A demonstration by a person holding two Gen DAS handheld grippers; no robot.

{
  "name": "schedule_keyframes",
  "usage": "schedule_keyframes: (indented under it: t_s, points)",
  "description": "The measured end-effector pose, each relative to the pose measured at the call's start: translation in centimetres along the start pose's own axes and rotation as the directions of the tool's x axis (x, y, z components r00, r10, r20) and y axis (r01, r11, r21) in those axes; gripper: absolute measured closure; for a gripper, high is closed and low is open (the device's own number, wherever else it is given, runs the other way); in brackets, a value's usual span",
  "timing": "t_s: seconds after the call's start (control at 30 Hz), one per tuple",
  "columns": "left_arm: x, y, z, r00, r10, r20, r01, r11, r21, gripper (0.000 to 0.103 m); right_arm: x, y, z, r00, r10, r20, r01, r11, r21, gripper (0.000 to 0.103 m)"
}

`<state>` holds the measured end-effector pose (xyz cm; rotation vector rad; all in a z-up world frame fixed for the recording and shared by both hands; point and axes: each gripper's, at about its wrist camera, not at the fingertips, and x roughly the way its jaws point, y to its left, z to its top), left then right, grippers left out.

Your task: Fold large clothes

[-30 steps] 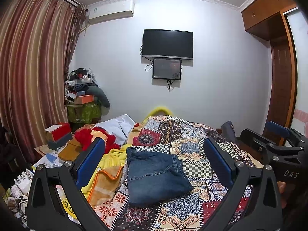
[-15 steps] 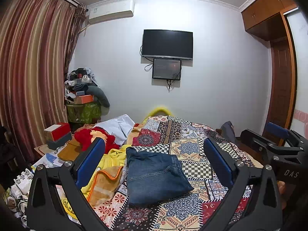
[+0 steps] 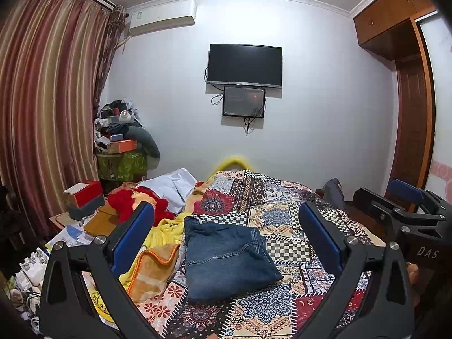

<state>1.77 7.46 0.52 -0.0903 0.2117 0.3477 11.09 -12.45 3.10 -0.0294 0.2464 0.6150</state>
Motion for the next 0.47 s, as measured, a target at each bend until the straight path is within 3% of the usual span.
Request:
schedule_keyframes:
  t_s: [0.47]
  points:
    - [0.12,-0.22,0.09,1.0,-0.009,-0.014,0.009,1.0,-0.001,0.0,0.26,-0.01,0.11,1.0,-0.005,-0.009,0.005,1.0,0.022,0.0]
